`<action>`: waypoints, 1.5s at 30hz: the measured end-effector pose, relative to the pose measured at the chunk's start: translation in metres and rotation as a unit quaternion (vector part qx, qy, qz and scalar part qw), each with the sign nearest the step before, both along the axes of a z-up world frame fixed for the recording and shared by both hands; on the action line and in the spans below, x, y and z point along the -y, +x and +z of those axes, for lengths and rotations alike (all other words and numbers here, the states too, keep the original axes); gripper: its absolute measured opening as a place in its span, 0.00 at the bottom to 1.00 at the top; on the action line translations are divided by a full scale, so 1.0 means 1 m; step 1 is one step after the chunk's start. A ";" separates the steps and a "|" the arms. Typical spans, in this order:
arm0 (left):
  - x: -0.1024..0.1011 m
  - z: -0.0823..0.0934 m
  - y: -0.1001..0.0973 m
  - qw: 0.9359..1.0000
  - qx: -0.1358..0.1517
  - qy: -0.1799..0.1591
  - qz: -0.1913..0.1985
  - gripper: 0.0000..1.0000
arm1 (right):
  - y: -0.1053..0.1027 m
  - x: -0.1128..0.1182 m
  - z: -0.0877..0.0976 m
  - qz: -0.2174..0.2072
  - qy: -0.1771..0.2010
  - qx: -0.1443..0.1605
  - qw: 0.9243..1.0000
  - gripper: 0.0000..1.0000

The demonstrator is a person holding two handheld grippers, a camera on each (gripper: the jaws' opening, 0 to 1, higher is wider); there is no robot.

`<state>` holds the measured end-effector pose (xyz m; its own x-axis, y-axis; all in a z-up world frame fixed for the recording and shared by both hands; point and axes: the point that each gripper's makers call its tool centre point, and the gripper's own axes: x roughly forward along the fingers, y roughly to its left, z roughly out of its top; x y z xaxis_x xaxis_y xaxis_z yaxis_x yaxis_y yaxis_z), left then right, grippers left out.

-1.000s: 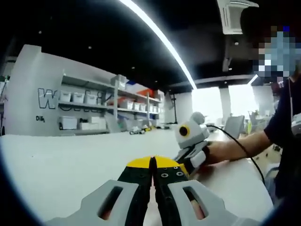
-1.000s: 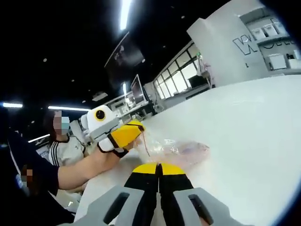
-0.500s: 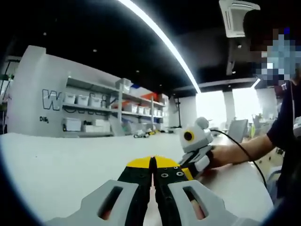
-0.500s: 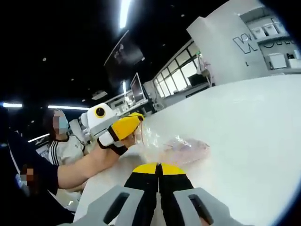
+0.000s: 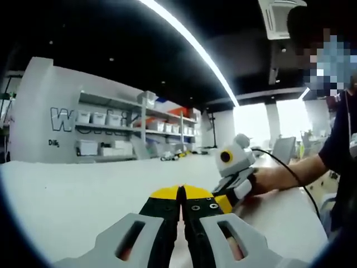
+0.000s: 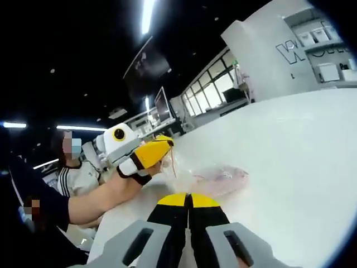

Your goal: Open the resealable bag by pulling the two sides of the seal apart until the entire bag opening is separated and visibly accessible.

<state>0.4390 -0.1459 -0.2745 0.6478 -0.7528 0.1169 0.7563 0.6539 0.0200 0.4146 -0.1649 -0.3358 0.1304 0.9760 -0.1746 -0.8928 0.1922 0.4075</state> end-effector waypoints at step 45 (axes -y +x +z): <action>-0.003 0.000 0.003 1.000 -0.008 -0.015 0.003 0.15 | 0.003 0.000 0.002 -0.006 0.007 -0.004 1.000 0.00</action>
<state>0.4421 -0.1428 -0.2744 0.6546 -0.7450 0.1285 0.7521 0.6590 -0.0111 0.4171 -0.1651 -0.3337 0.1415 0.9764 -0.1629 -0.8866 0.1982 0.4179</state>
